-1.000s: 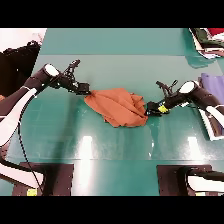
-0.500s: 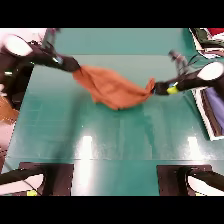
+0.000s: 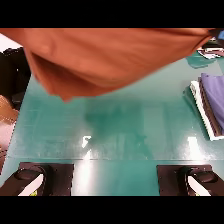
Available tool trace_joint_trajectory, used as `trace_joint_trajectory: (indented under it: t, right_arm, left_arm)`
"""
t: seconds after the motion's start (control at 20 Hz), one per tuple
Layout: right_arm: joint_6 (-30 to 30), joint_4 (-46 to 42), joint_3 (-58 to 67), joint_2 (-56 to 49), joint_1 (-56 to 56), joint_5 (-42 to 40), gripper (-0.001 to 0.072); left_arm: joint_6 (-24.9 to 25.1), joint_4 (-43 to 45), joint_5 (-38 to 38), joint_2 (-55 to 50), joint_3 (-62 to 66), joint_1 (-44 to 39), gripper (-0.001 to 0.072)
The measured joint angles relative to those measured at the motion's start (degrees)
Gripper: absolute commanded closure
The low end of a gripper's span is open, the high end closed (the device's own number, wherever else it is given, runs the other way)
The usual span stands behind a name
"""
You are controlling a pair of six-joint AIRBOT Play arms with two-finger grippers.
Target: Fold the shirts.
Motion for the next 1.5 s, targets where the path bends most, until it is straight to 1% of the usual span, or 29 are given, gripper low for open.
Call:
trace_joint_trajectory:
  t: [0.1, 0.2, 0.35, 0.45, 0.55, 0.65, 0.8, 0.85, 0.9, 0.95, 1.0, 1.15, 1.25, 1.4, 1.5]
  right_arm:
    - [1.4, -1.0, 1.1, 0.1, 0.0, 2.1, 0.0699]
    - [3.1, -1.7, 1.6, -2.3, 0.0, 5.4, 0.0699]
    - [4.7, -2.4, -0.5, -9.3, 0.0, 10.4, 0.0699]
    - [5.2, -2.4, -3.8, -14.5, 0.0, 11.4, 0.0699]
    - [5.5, -2.5, -7.7, -19.9, 0.0, 11.2, 0.0699]
    - [5.6, -2.3, -11.3, -24.6, 0.0, 9.6, 0.0699]
    - [5.7, -1.9, -14.3, -29.6, 0.1, 7.6, 0.0699]
    - [5.7, -1.9, -14.8, -30.7, 0.1, 7.3, 0.0699]
    - [5.7, -1.9, -15.1, -31.3, 0.1, 6.9, 0.0699]
    - [5.7, -1.9, -15.2, -32.0, 0.1, 6.6, 0.0699]
    - [5.8, -2.0, -15.1, -32.4, 0.1, 6.5, 0.0699]
    - [5.8, -1.9, -14.1, -33.0, 0.2, 6.1, 0.0699]
    - [5.8, -1.9, -13.2, -33.2, 0.2, 6.1, 0.0699]
    - [5.8, -1.8, -12.0, -33.3, 0.2, 6.0, 0.0699]
    - [5.8, -1.9, -11.6, -33.4, 0.2, 6.0, 0.0699]
  left_arm:
    - [-1.8, 0.0, -2.8, 0.5, -0.4, 0.0, 0.0683]
    - [-3.1, 0.1, -5.6, -0.2, -3.2, 0.0, 0.0683]
    - [-4.2, -0.2, -8.2, -2.5, -12.5, 0.0, 0.0682]
    - [-4.4, -0.5, -8.7, -4.5, -21.2, 0.0, 0.0682]
    - [-3.8, -1.2, -6.5, -6.7, -30.8, 0.1, 0.0681]
    - [-1.5, -1.6, -1.9, -9.1, -39.5, 0.1, 0.0681]
    - [1.2, -2.2, 5.1, -13.4, -47.4, 0.0, 0.0679]
    - [1.7, -2.8, 6.9, -14.7, -48.8, 0.0, 0.0654]
    - [2.1, -3.3, 8.0, -15.7, -49.8, 0.0, 0.0407]
    - [2.4, -3.8, 9.1, -16.5, -50.5, 0.0, 0.0230]
    - [2.6, -4.3, 9.8, -17.1, -50.8, 0.1, 0.0206]
    - [3.0, -4.2, 10.6, -18.0, -49.2, 0.1, 0.0205]
    - [2.8, -1.8, 11.0, -18.3, -45.7, 0.1, 0.0205]
    - [-1.0, 4.8, 13.6, -19.6, -39.5, 0.7, 0.0205]
    - [-3.4, 7.2, 14.9, -21.6, -36.3, 2.6, 0.0205]
